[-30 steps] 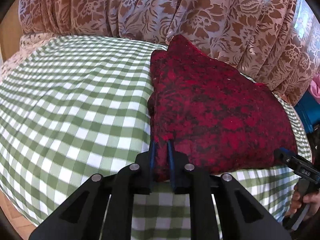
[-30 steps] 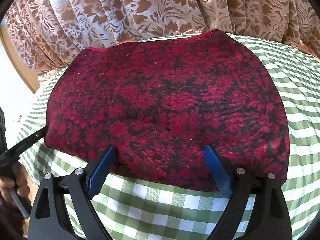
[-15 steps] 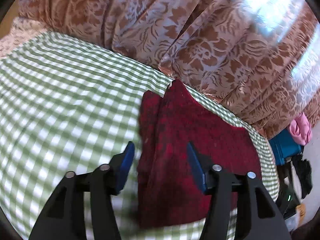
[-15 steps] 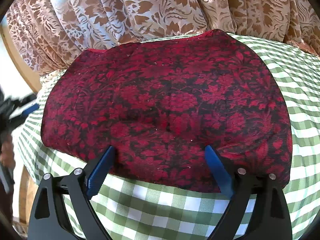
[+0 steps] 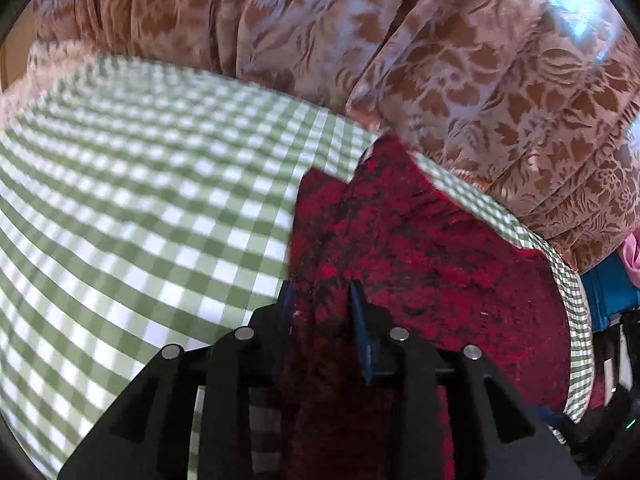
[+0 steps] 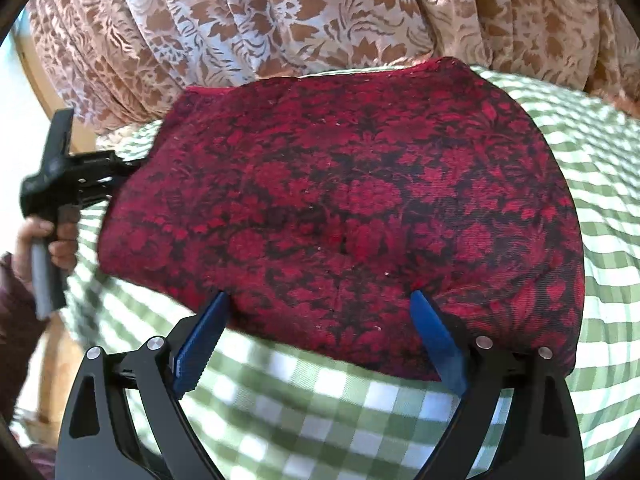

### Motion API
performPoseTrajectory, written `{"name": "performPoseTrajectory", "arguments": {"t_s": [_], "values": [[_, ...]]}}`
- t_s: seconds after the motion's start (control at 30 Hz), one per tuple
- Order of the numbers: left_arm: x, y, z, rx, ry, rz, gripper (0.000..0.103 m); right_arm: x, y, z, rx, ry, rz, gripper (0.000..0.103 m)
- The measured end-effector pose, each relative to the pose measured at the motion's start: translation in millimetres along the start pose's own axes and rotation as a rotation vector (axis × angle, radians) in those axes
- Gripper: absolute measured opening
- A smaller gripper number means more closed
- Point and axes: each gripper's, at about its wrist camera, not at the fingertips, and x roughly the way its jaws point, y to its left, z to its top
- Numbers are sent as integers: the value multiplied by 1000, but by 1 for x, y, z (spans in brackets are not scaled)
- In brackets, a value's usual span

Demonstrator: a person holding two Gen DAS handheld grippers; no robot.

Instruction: Fold small clothes

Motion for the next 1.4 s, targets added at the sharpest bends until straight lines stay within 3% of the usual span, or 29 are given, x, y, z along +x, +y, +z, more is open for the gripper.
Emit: {"name": "performPoseTrajectory", "arguments": {"t_s": [0.07,0.17,0.27,0.33,0.37,0.4,0.43,0.5,0.7,0.77,0.83,0.9,1.07,1.23,1.4], "values": [[-15,-6,-1,34,-60,17,30,-19,-5,8,21,-47,40,79],[-35,-25,2,88,-145,-8,32,-45,-34,31,117,-174,-31,77],[-38,-44,-4,180,-151,-8,33,-42,-66,49,222,-222,-174,75],[-28,-57,-12,243,-113,15,34,-26,-87,60,262,-195,-221,74],[-20,-61,-18,267,-83,38,34,-13,-95,63,269,-149,-229,64],[-15,-65,-21,277,-60,53,34,-4,-98,63,272,-115,-218,40],[-8,-67,-28,284,-30,71,34,2,-99,59,271,-93,-197,30],[-2,-67,-40,299,-16,104,34,-4,-88,53,196,-112,-255,22],[-4,-74,-45,304,-36,145,35,0,-101,32,227,-116,-265,22],[-13,-77,-42,298,-55,139,48,2,-103,36,244,-114,-254,26],[-21,-81,-42,312,-88,141,55,-2,-105,39,263,-120,-231,33],[-30,-85,-44,329,-111,126,59,-8,-106,43,286,-124,-240,60],[-46,-97,-51,361,-150,99,61,-19,-118,36,351,-116,-149,72],[-57,-112,-58,390,-177,89,65,-26,-125,24,402,-128,-100,73],[-61,-120,-64,404,-178,84,67,-31,-115,19,370,-120,-47,72]]}}
